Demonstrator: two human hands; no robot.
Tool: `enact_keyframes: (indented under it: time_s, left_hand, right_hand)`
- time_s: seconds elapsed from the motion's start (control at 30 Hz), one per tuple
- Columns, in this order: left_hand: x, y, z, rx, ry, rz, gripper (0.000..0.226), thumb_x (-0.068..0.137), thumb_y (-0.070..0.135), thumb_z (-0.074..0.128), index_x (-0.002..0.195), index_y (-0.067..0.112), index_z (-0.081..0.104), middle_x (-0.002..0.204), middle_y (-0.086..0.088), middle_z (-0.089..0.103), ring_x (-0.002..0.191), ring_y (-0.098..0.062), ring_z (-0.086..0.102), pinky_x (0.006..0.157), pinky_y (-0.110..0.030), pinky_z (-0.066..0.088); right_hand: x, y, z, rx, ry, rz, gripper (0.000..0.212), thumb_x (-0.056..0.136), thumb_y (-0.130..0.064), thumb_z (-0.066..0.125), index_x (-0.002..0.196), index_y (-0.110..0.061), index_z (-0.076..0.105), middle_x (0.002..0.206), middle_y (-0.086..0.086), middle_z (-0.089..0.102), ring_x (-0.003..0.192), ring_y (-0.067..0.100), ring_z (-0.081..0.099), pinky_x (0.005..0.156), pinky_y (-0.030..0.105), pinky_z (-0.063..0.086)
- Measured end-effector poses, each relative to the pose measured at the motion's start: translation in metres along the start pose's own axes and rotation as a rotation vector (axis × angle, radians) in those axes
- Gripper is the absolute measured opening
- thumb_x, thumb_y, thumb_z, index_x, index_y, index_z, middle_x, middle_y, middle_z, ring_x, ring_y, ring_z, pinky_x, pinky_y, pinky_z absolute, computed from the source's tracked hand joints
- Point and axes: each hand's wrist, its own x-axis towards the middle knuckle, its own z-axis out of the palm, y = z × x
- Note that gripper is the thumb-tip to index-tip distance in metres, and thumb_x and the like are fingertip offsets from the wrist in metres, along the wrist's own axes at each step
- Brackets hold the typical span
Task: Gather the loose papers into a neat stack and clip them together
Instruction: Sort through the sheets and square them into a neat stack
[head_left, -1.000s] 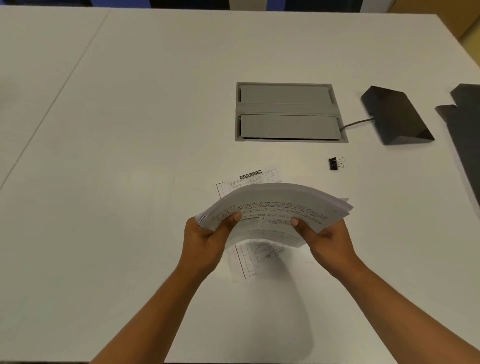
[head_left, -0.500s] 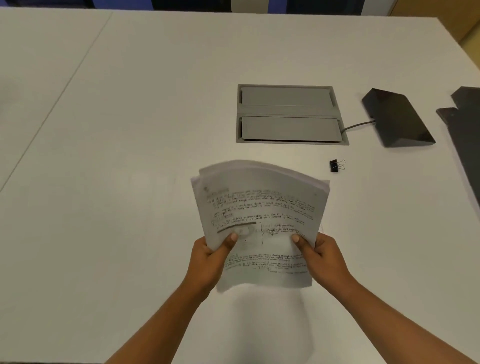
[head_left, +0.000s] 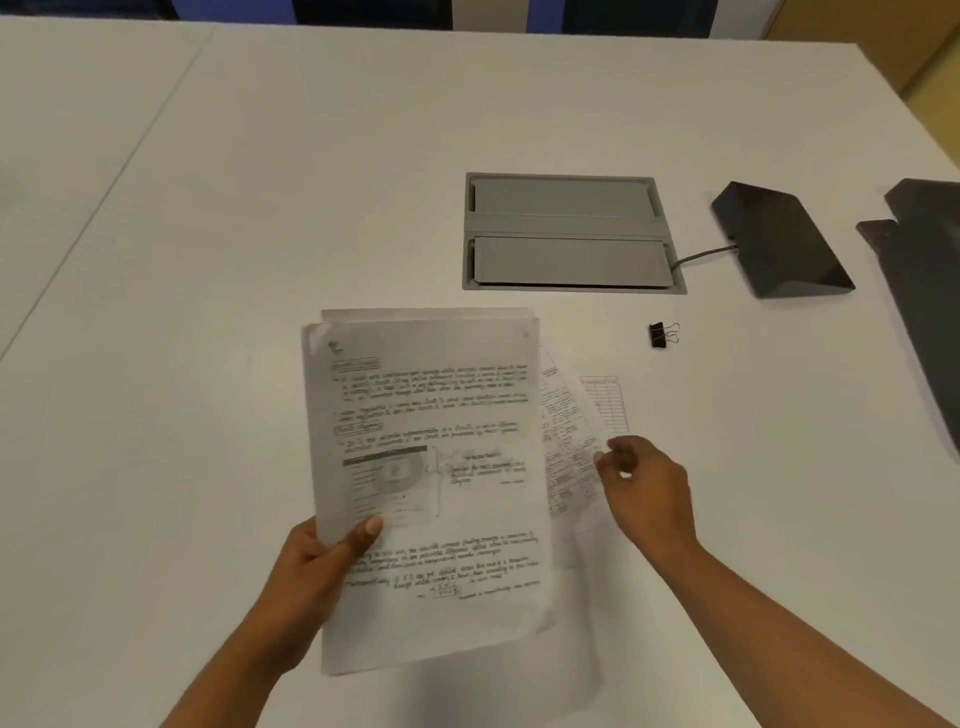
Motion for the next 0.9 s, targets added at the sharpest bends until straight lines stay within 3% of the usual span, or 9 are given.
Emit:
enact_keyframes:
  time_s: [0.07,0.17,0.27,0.37,0.47,0.57,0.67,0.8,0.9]
  left_hand:
    - [-0.002,-0.001,-0.011,-0.026,0.038,0.008,0.052,0.078,0.042,0.077,0.115,0.007,0.068,0.106,-0.018,0.077,0.092,-0.038,0.075,0.077,-0.047,0.062]
    - [-0.003,-0.003,-0.024,-0.024,0.084,0.053,0.086,0.047,0.061,0.089,0.112,0.009,0.071,0.104,-0.015,0.078,0.093,-0.036,0.075,0.072,-0.039,0.063]
    - [-0.002,-0.004,-0.033,-0.047,0.14,0.077,0.084,0.046,0.061,0.089,0.11,0.01,0.071,0.104,-0.016,0.078,0.094,-0.038,0.075,0.071,-0.039,0.064]
    - [-0.002,-0.005,-0.037,-0.06,0.145,0.084,0.075,0.051,0.058,0.089,0.107,0.011,0.073,0.105,-0.017,0.077,0.095,-0.039,0.074,0.072,-0.041,0.064]
    - [-0.001,-0.003,-0.039,-0.043,0.162,0.085,0.091,0.039,0.064,0.09,0.11,0.01,0.071,0.106,-0.016,0.077,0.093,-0.035,0.075,0.074,-0.042,0.063]
    - [0.002,-0.002,-0.041,-0.039,0.168,0.088,0.095,0.037,0.065,0.09,0.112,0.011,0.07,0.105,-0.015,0.077,0.093,-0.034,0.075,0.083,-0.049,0.059]
    - [0.005,-0.001,-0.041,-0.033,0.175,0.093,0.095,0.036,0.066,0.089,0.111,0.011,0.07,0.104,-0.014,0.078,0.092,-0.034,0.075,0.087,-0.051,0.056]
    - [0.009,-0.002,-0.038,-0.03,0.179,0.104,0.096,0.037,0.066,0.089,0.112,0.01,0.069,0.103,-0.014,0.078,0.091,-0.034,0.076,0.073,-0.042,0.063]
    - [0.012,-0.005,-0.035,-0.025,0.177,0.116,0.092,0.041,0.065,0.089,0.113,0.011,0.069,0.103,-0.014,0.078,0.091,-0.034,0.076,0.07,-0.04,0.063]
  right_hand:
    - [0.01,0.011,0.005,-0.142,0.061,0.028,0.037,0.09,-0.033,0.066,0.118,-0.009,0.063,0.11,0.009,0.07,0.093,0.024,0.066,0.081,0.033,0.053]
    - [0.023,0.028,0.02,-0.298,-0.067,0.146,0.061,0.082,-0.044,0.071,0.126,-0.004,0.055,0.123,0.016,0.06,0.107,0.033,0.061,0.086,0.039,0.053]
    - [0.024,0.038,0.03,-0.43,-0.129,0.166,0.074,0.073,-0.054,0.075,0.122,-0.005,0.053,0.118,0.015,0.057,0.11,0.034,0.058,0.084,0.042,0.054]
    - [0.021,0.042,0.032,-0.557,-0.127,0.143,0.07,0.071,-0.053,0.077,0.122,-0.012,0.051,0.115,0.009,0.059,0.104,0.03,0.062,0.074,0.037,0.053]
    - [0.024,0.046,0.029,-0.441,-0.162,0.24,0.054,0.072,-0.045,0.08,0.111,-0.014,0.059,0.105,0.006,0.067,0.09,0.027,0.067,0.067,0.032,0.053]
    - [0.026,0.049,0.02,-0.31,-0.247,0.306,0.029,0.078,-0.034,0.077,0.095,-0.012,0.07,0.095,0.007,0.073,0.075,0.023,0.064,0.057,0.025,0.047]
    - [0.023,0.055,0.007,-0.243,-0.291,0.371,0.019,0.078,-0.029,0.076,0.079,-0.011,0.07,0.084,0.006,0.073,0.07,0.021,0.065,0.052,0.022,0.041]
    - [0.012,0.068,-0.007,-0.299,-0.288,0.491,0.024,0.072,-0.032,0.072,0.083,-0.011,0.069,0.081,0.006,0.07,0.073,0.024,0.066,0.058,0.025,0.046]
    - [0.008,0.069,-0.004,-0.356,-0.209,0.504,0.052,0.067,-0.05,0.072,0.101,-0.011,0.066,0.093,0.006,0.068,0.083,0.027,0.066,0.071,0.032,0.055]
